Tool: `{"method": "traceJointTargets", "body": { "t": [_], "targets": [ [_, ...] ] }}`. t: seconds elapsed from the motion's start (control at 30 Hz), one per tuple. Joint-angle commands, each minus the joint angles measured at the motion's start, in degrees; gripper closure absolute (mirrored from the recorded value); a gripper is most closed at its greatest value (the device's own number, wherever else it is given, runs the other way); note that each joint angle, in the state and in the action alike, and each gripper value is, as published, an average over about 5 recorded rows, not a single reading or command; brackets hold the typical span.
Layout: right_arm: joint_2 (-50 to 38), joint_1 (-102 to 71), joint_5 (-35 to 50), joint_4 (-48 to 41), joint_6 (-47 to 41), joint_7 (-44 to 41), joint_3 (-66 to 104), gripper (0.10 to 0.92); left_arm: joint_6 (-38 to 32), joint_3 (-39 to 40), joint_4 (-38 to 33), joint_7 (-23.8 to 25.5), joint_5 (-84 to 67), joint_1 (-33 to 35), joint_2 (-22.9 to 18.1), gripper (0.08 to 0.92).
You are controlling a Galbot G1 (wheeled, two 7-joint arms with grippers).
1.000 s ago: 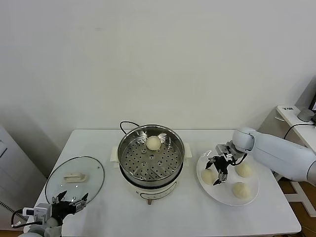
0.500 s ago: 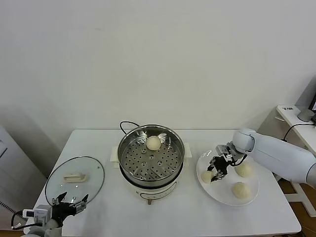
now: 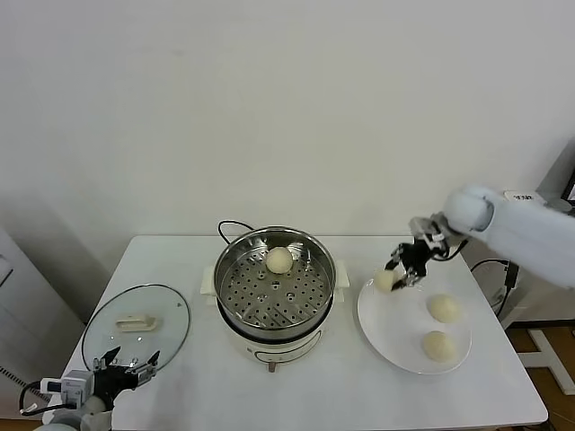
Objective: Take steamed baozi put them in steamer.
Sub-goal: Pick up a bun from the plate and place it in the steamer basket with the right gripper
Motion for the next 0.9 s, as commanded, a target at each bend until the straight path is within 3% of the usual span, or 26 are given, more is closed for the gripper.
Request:
{"method": "traceJointTargets", "body": {
  "t": [0.03, 0.33, 0.9],
  "targets": [
    [-0.44, 16.44, 14.08, 8.15, -4.45, 2.53, -6.25, 0.591, 0.06, 0.34, -0.02, -0.13, 0.05, -0.39, 0.04, 0.177],
    [7.43, 12.98, 26.46, 13.05, -11.2, 12.59, -4.01, 0.584, 0.01, 0.37, -0.24, -0.17, 0.07, -0.3, 0.21, 0.177],
    [23.91, 1.43, 30.04, 8.19, -19.75, 25.57, -2.12, 0.585, -0.01, 0.31, -0.45, -0.46, 0.14, -0.04, -0.25, 0.177]
  ]
}}
